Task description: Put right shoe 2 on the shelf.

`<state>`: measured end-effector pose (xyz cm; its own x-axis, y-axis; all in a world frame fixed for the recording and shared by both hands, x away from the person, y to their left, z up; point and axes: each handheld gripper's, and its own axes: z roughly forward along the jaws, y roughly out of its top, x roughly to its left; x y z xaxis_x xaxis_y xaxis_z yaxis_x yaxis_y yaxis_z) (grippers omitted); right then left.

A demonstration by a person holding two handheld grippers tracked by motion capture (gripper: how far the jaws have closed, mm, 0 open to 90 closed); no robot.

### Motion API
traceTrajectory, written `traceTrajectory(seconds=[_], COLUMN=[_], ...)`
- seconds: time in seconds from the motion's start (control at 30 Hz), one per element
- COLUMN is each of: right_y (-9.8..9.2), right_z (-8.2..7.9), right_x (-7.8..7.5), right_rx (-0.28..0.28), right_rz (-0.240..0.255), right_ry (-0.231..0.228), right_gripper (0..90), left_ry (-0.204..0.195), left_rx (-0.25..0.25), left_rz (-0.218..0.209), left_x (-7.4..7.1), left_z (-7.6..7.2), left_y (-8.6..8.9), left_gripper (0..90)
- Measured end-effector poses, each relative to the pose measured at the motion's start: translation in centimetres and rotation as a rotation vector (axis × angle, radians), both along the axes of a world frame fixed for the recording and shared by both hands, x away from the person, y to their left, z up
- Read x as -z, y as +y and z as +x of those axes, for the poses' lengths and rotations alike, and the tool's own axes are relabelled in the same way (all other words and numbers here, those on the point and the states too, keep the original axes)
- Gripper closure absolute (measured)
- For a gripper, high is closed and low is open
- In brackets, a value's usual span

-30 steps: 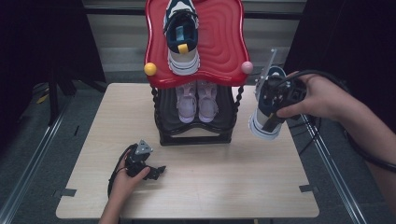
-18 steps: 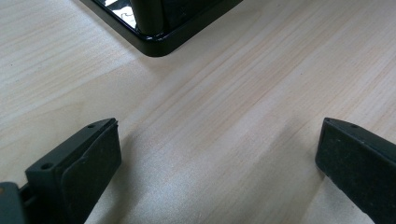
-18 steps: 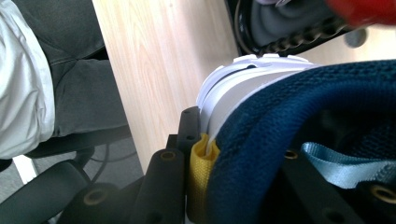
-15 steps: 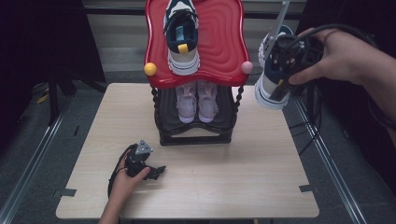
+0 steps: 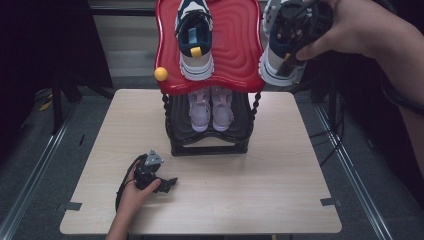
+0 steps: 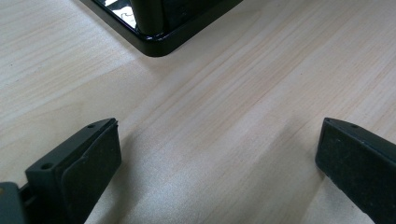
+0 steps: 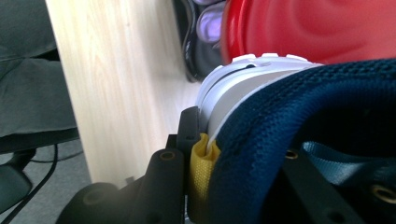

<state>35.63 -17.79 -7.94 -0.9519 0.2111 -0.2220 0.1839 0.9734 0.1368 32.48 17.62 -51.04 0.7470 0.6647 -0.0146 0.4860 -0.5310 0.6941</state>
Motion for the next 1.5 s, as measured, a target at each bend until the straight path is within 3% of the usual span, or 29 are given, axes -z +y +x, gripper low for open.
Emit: traceTrajectory(seconds=[0.1,0.4,0.6,0.87,1.03,1.5], right_y=[1.2,4.0,5.5,6.6,7.2,7.7], right_z=[0.7,2.6,3.7,5.1,5.9,6.7], right_x=[0.0,0.8,1.9,3.0,3.7,4.5], right_rx=[-0.017,-0.075,-0.115,-0.139,-0.15,-0.156], right_rz=[-0.025,-0.035,-0.055,-0.054,-0.054,-0.038], right_ry=[-0.023,-0.089,-0.104,-0.116,-0.093,-0.082], right_gripper=[73.4,73.2,72.9,72.3,72.0,70.5], left_ry=[-0.001,-0.001,-0.001,-0.001,-0.001,-0.001], left_rx=[0.001,0.002,0.002,0.002,0.002,0.001], left_rz=[-0.002,-0.003,-0.003,-0.002,-0.001,-0.001], left_x=[0.0,0.0,0.0,0.0,0.0,0.0], left_z=[0.0,0.0,0.0,0.0,0.0,0.0], left_y=[0.0,0.0,0.0,0.0,0.0,0.0], left_gripper=[0.0,0.0,0.0,0.0,0.0,0.0])
